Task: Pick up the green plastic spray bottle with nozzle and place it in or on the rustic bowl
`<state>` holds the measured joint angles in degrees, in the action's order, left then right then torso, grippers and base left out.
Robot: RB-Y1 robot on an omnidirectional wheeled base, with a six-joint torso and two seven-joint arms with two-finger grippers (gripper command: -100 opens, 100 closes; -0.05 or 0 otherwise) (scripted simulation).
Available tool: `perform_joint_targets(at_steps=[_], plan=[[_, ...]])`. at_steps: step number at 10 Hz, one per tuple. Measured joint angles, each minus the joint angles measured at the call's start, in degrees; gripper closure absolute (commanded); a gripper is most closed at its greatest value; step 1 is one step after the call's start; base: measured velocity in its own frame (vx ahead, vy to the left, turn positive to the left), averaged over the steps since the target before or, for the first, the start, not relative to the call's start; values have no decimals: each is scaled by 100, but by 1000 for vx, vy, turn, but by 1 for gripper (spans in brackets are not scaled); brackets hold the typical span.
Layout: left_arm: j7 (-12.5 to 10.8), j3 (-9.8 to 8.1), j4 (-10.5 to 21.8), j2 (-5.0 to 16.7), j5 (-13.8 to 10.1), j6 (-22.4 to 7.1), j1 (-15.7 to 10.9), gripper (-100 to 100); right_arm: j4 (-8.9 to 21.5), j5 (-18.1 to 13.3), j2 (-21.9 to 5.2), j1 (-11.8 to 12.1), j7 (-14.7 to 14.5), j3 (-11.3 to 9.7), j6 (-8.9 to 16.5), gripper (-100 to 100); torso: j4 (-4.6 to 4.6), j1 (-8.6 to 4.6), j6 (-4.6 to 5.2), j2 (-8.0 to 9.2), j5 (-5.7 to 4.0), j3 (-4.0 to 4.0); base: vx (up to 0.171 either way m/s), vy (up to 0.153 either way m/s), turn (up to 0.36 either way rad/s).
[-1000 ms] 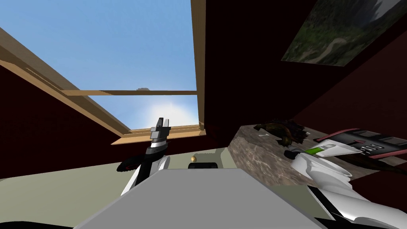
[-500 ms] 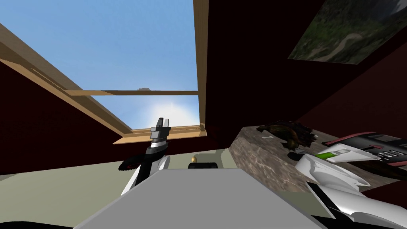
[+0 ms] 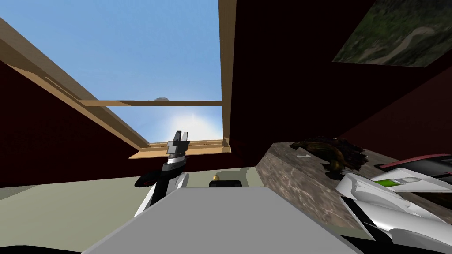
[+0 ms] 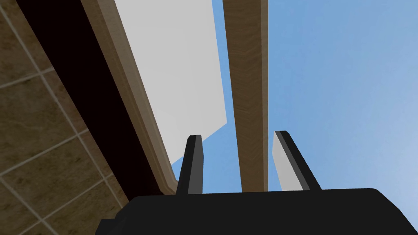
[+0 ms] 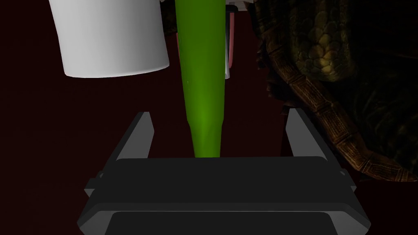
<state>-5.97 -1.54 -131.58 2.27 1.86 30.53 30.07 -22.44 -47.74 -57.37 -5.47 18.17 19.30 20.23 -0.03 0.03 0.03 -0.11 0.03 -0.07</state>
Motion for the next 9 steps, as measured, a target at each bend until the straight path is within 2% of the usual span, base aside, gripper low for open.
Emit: perform_joint_targets(at_steps=[1,2,3,5,6,7,8,9], plan=[[0,0,0,0,0,0,0,0,175,-57,-64,-8,123,33,-19,-100,0,-1,4,4,-1,2,6,-2,10],[0,0,0,0,0,0,0,0,184,-47,-69,0,117,41,-10,0,3,-3,3,15,-2,8,0,0,0],[0,0,0,0,0,0,0,0,183,-48,-69,-1,117,40,-11,-100,4,-3,4,19,-2,11,112,-12,-298],[0,-2,0,1,0,0,4,0,15,-335,1,104,139,257,-288,-100,-10,-12,14,-50,-4,-27,283,-33,-474],[0,-2,0,1,0,1,4,0,-80,-557,58,136,174,394,-466,-100,-17,-17,8,-78,-5,-44,204,-21,-86],[0,-1,-1,1,0,0,1,0,-163,-678,90,213,220,477,-606,-100,-16,-19,-4,-59,-6,-37,-4,-32,-22],[0,-1,0,1,0,0,0,0,-271,-956,170,273,351,588,-754,-100,-3,-22,3,-5,-8,-5,-3,-18,-123],[0,-1,0,1,0,0,0,0,-350,-947,185,310,317,653,-847,-100,2,-20,6,15,-6,8,-6,-33,-86]])
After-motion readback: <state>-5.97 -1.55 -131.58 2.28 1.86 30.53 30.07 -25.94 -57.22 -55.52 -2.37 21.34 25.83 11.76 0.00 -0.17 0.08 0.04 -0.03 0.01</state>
